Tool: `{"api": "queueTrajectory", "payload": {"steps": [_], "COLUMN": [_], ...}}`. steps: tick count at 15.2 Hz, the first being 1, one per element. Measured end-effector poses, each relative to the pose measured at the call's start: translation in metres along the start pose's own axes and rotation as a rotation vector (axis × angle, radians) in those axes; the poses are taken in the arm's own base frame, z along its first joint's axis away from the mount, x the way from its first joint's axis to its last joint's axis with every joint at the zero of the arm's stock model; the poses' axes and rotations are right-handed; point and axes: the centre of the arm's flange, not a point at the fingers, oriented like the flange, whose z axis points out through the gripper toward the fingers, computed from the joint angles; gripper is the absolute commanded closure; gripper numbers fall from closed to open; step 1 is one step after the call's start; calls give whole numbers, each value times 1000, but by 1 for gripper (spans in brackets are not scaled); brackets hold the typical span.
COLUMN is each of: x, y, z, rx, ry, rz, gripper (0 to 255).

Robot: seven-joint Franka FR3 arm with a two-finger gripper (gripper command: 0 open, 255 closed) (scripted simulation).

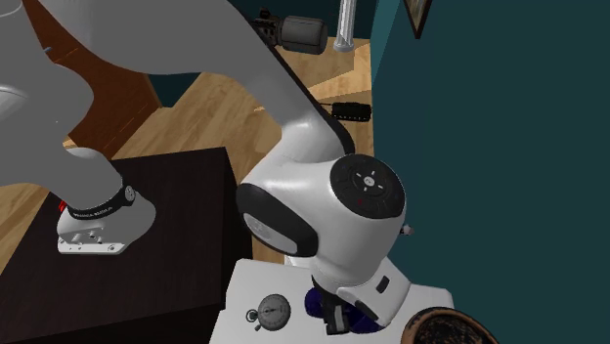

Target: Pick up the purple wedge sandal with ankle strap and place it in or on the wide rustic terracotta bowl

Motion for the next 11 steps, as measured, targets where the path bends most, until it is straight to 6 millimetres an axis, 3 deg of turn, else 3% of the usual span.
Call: {"api": "queueTrajectory", "payload": {"steps": [11], "x": [-3], "y": [1], "z": [-57], "rx": [0], "ry": [0], "rz": [0], "gripper": [255]}}
